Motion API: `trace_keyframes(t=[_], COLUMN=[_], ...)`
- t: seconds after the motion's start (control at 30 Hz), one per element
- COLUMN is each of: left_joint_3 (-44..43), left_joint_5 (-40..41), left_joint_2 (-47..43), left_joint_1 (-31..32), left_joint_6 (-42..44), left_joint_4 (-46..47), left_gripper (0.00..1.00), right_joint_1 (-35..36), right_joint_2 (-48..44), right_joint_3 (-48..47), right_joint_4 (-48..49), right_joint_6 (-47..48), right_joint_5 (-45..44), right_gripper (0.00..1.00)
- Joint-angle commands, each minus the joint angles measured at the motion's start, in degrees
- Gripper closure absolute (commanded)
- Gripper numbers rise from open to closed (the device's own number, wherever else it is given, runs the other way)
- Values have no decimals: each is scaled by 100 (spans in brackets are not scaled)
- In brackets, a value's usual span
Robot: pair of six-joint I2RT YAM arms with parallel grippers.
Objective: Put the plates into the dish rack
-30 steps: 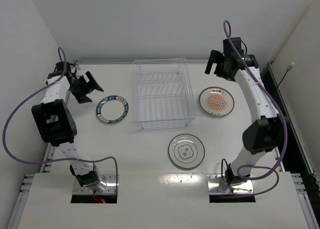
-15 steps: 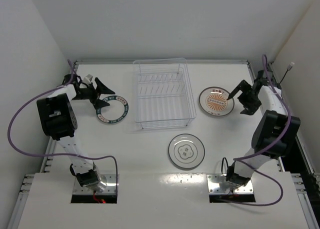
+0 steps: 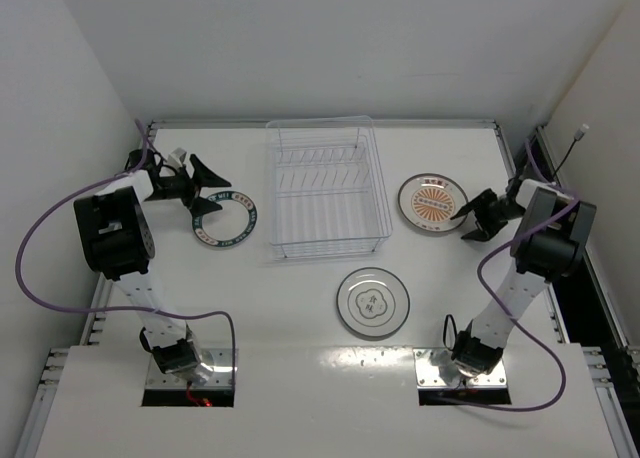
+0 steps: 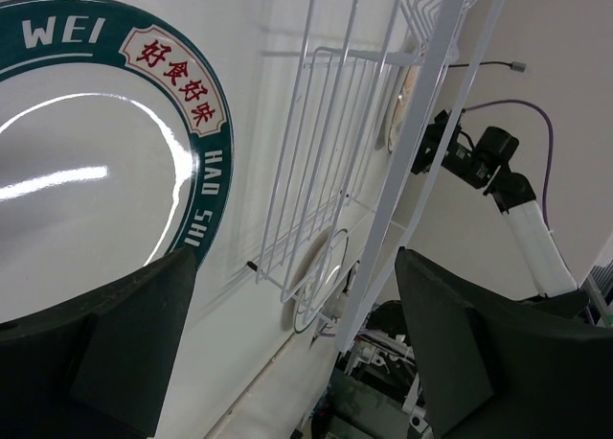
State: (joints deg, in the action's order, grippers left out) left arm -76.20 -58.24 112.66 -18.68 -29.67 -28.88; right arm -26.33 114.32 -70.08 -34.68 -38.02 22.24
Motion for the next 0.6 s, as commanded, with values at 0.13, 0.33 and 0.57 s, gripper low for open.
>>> trace_keyframes(t=[0.13,0.33,0.57], left_joint_3=[35,35,-254], left_joint_5=[-223,-285,23], left_joint_2=[-34,19,133], left_joint_1=[13,13,-40], left_joint_6=[40,-12,180], left_joint_4=[173,173,-283], left_gripper=[18,18,16], right_joint_1=[251,304,830], right_joint_2=[564,216,-1104], right_joint_3=[-312,-567,-1772], right_joint_4=[532,479,119], right_joint_6=[-109,-109,-109], right_joint_5=[720,528,-1044], right_gripper=[72,100,100])
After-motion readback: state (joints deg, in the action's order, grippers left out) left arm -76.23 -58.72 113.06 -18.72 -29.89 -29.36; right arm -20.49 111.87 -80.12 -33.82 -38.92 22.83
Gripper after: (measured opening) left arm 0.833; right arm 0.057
